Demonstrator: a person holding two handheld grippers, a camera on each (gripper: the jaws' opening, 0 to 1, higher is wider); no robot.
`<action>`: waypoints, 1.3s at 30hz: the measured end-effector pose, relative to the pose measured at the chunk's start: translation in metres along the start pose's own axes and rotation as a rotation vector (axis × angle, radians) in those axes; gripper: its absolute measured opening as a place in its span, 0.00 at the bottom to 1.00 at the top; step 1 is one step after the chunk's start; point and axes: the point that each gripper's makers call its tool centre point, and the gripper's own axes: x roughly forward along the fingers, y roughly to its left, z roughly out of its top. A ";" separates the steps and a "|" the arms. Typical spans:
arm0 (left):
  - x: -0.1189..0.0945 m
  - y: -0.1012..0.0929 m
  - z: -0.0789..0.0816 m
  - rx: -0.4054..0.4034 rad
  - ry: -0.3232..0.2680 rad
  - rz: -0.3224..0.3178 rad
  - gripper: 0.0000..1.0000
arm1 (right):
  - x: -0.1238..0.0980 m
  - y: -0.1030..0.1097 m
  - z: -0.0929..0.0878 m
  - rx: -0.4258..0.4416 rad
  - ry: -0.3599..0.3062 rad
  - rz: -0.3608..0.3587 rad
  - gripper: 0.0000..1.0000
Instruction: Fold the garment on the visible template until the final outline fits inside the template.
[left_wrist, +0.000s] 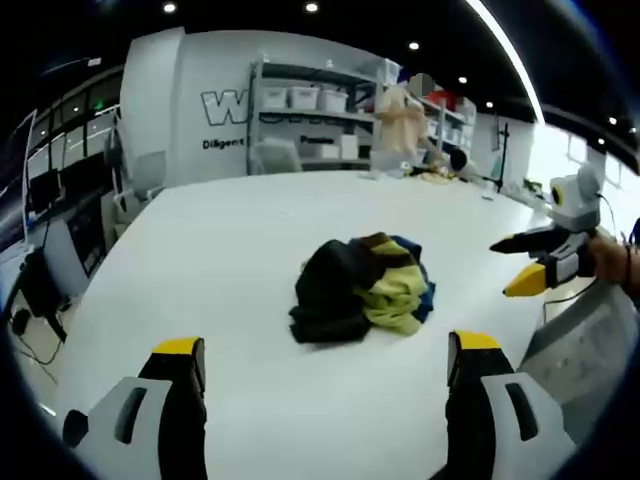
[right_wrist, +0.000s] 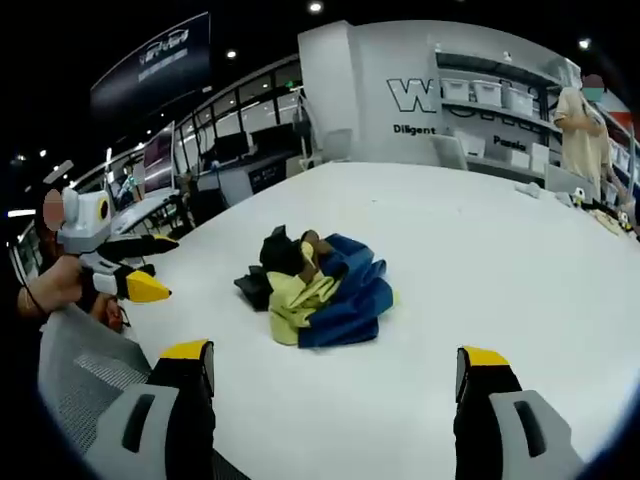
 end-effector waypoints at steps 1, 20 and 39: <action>0.000 0.000 0.001 0.004 -0.005 -0.002 0.97 | 0.000 0.000 0.000 0.000 -0.001 0.000 0.99; 0.000 0.008 -0.002 -0.005 0.015 0.027 0.95 | 0.003 0.002 -0.006 -0.086 0.041 -0.024 0.99; -0.003 0.016 -0.002 -0.031 0.013 0.052 0.90 | 0.002 0.005 -0.005 -0.033 0.031 0.010 0.98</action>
